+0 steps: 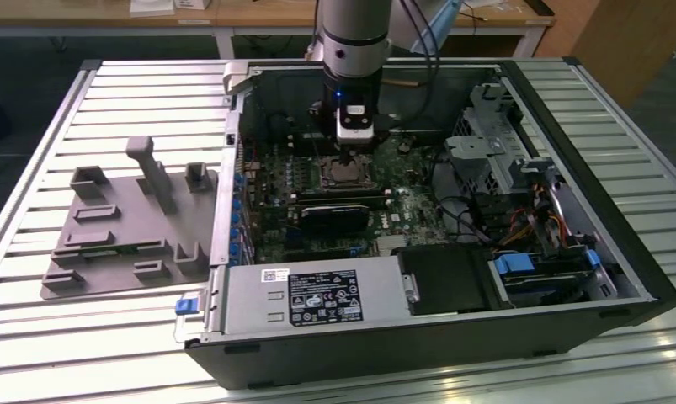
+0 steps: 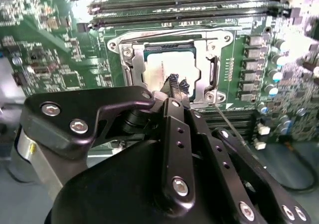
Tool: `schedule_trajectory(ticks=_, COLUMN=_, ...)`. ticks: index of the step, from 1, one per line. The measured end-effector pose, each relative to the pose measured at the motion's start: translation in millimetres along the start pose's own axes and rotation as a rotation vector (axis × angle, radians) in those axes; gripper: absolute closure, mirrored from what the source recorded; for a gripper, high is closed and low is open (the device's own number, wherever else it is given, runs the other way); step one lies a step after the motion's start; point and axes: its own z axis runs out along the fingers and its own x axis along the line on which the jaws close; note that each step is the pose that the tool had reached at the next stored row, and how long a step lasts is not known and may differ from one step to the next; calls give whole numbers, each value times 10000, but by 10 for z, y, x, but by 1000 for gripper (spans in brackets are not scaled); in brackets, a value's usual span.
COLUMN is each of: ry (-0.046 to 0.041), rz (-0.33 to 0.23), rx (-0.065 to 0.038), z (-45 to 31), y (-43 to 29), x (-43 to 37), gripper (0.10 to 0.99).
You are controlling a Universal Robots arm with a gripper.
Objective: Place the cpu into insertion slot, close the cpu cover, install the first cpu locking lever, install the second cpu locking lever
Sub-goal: 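Close the cpu cover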
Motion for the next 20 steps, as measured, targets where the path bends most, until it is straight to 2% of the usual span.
schedule_trajectory(ticks=20, ry=128, rz=-3645, rx=-24, z=10, y=0, x=0, gripper=984)
